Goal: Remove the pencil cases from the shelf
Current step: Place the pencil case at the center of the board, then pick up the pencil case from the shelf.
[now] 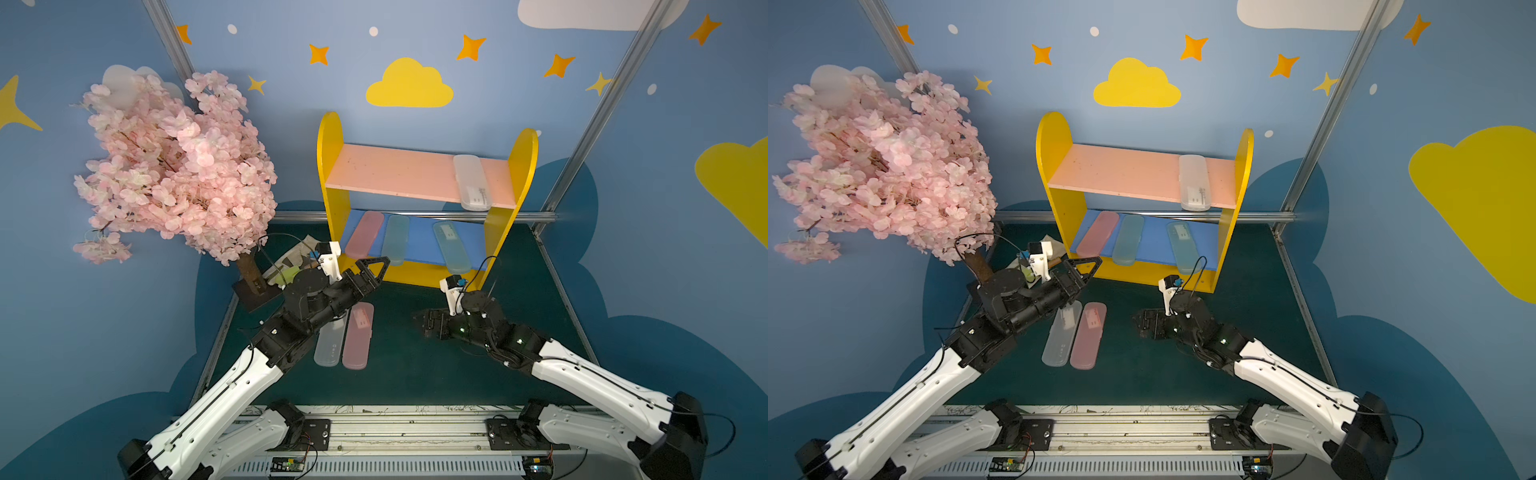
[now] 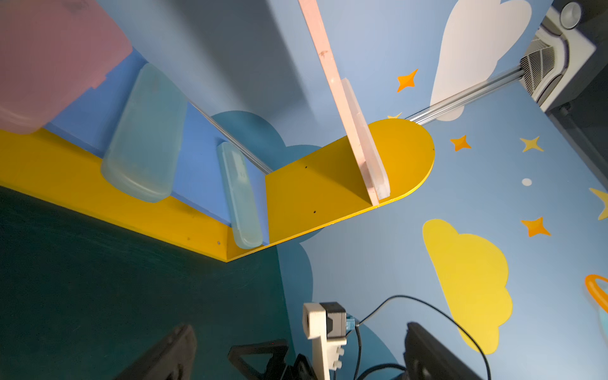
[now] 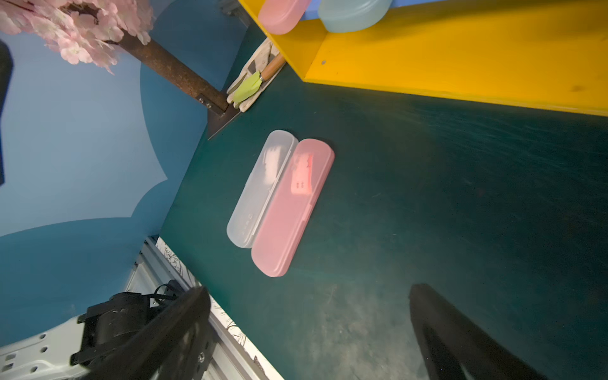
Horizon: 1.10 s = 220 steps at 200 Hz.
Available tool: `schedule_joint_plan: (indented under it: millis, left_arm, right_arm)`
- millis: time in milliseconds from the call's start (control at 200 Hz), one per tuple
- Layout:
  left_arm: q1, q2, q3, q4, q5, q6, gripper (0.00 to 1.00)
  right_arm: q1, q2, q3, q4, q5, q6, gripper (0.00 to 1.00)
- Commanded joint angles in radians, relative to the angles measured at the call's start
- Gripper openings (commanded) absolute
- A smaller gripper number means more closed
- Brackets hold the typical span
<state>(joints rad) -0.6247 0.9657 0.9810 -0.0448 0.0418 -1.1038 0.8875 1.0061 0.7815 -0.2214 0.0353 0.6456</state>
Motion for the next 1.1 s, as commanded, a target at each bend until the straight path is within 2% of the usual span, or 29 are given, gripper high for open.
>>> schedule_joint_plan:
  millis: [0,170,340,461,861,1096]
  left_arm:
    - [-0.023,0.067,0.074,0.106,0.033,-0.04,1.0]
    - [-0.059,0.226,0.203,0.136,0.025,-0.074,1.0]
    - [-0.096,0.369,0.328,0.169,-0.045,-0.111,1.0]
    - [-0.112,0.466,0.399,0.226,-0.077,-0.16,0.96]
    - [-0.13,0.792,0.766,0.211,-0.05,-0.218,0.88]
    - [-0.141,0.894,0.882,0.207,-0.043,-0.229,0.78]
  right_arm:
    - [-0.005,-0.111,-0.055,-0.018,0.113,-0.104,0.99]
    - [-0.012,-0.293,-0.102,-0.074,0.218,-0.162,0.99]
    - [-0.015,-0.455,-0.168,-0.081,0.304,-0.216,0.97]
    - [-0.017,-0.534,-0.188,-0.108,0.35,-0.215,0.97]
    - [-0.017,-0.663,-0.205,-0.156,0.395,-0.233,0.96]
    - [-0.019,-0.728,-0.21,-0.19,0.421,-0.252,0.95]
